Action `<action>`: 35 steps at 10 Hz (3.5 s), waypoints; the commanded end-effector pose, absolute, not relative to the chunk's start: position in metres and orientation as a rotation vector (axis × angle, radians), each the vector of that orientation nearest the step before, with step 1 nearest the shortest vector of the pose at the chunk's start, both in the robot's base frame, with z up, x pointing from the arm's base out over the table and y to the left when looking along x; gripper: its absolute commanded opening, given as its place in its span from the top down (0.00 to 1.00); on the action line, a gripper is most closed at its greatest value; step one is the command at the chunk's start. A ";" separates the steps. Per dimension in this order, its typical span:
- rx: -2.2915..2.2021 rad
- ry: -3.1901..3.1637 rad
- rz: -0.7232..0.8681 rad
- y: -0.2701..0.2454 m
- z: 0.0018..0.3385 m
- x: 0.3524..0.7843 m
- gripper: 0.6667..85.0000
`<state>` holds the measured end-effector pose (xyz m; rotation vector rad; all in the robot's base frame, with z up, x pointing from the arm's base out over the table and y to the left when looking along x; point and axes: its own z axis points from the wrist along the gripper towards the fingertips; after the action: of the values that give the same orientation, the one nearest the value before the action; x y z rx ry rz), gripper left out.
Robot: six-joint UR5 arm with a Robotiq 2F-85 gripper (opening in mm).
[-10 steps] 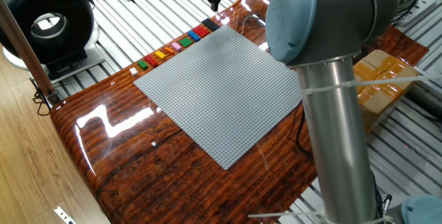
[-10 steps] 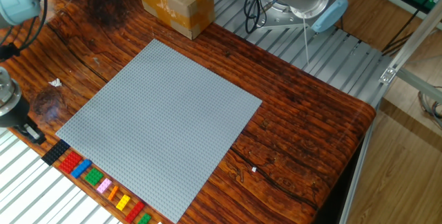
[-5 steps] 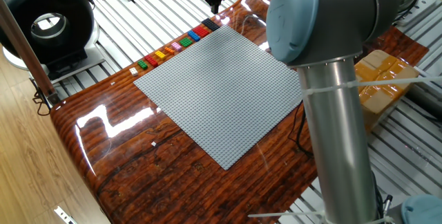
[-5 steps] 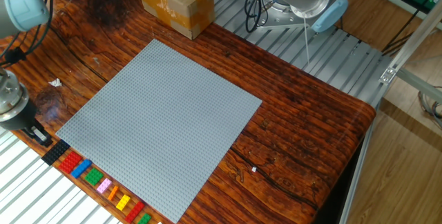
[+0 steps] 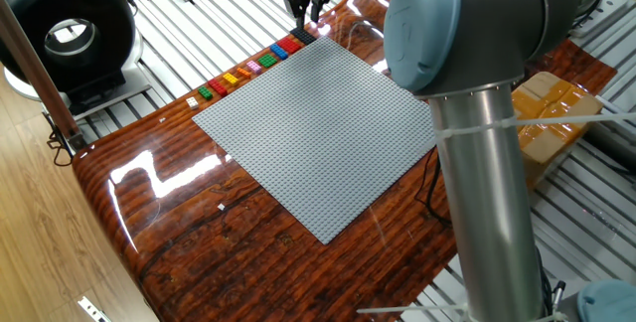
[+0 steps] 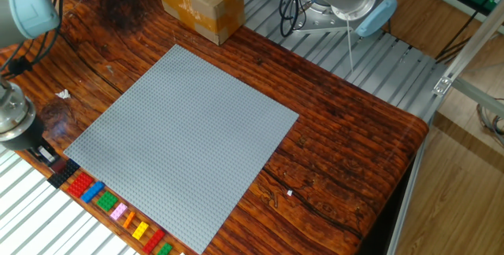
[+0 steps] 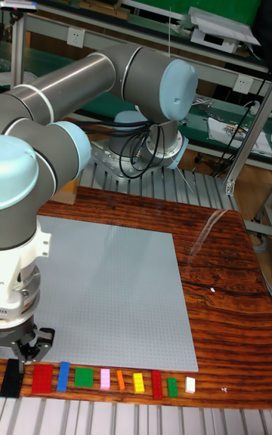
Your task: Build with small Lego blocks
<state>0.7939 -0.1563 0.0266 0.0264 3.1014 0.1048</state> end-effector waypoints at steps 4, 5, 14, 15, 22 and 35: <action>0.043 3.072 0.078 -0.156 0.009 0.800 0.52; 0.045 3.071 0.071 -0.155 0.007 0.800 0.52; 0.014 3.060 0.044 -0.150 0.002 0.801 0.51; 0.007 3.060 0.046 -0.149 0.002 0.801 0.51; 0.040 3.059 0.013 -0.156 -0.001 0.803 0.63; 0.185 3.032 -0.108 -0.155 0.021 0.802 1.00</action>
<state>0.8010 -0.1626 0.0150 0.1520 3.0510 -0.1156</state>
